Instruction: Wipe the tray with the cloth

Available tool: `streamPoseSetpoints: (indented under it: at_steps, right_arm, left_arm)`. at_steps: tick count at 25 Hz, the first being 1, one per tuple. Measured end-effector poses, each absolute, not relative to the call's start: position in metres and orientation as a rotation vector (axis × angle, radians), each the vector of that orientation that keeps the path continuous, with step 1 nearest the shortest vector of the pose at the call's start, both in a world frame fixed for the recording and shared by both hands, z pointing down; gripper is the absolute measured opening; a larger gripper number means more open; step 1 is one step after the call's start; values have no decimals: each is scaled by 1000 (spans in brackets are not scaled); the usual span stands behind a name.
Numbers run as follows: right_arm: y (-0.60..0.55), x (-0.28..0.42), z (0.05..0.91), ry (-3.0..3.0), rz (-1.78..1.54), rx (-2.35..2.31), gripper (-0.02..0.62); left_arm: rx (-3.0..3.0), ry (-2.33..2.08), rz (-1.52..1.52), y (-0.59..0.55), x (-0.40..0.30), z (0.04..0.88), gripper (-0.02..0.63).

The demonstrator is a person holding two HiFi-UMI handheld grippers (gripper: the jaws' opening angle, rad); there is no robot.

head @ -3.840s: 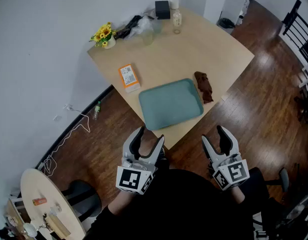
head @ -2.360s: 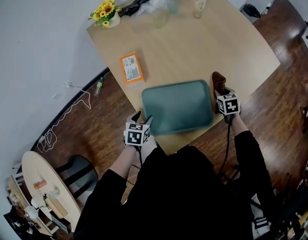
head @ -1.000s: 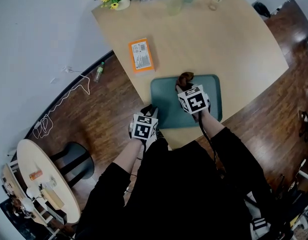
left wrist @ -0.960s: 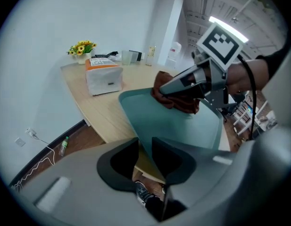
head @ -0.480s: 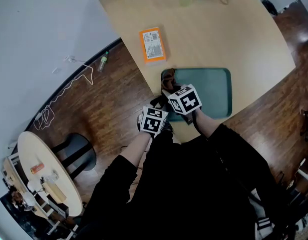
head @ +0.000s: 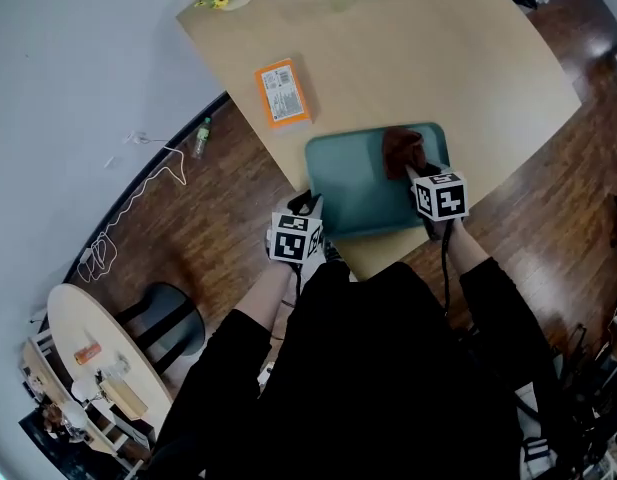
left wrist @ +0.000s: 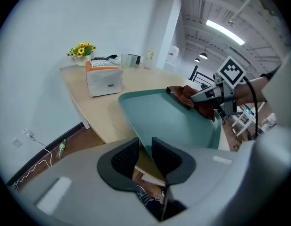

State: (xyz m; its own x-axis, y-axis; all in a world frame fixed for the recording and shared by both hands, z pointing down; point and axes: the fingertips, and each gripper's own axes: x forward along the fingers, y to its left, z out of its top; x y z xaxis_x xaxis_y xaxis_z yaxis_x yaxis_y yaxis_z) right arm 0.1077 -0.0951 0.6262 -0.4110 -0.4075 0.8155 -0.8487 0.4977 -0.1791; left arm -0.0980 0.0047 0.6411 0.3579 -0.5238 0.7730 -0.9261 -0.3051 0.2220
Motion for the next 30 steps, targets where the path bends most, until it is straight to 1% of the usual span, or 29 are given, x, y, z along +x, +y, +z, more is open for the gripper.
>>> streamPoseSetpoints:
  at_steps: [5, 8, 11, 17, 22, 26, 30]
  right_arm:
    - [-114, 185, 626, -1884, 744, 1184, 74]
    - [-116, 191, 625, -1820, 739, 1253, 72]
    - [-107, 157, 623, -1851, 717, 1218, 71]
    - [-74, 45, 622, -1990, 630, 917, 72]
    - [-40, -32, 620, -2058, 602, 709, 72]
    - [-14, -69, 624, -2077, 572, 596, 72]
    - [-7, -82, 624, -2082, 562, 583, 72]
  left_arm:
    - [1955, -1250, 792, 5, -96, 641, 71]
    - [1962, -1252, 801, 4, -95, 641, 72]
    - [1963, -1249, 805, 5, -95, 640, 72]
    - [1972, -1243, 803, 4, -96, 640, 72]
    - [1981, -1234, 796, 3, -95, 639, 72]
    - [1986, -1225, 791, 3, -96, 639, 72]
    - [1983, -1229, 799, 4, -98, 640, 72]
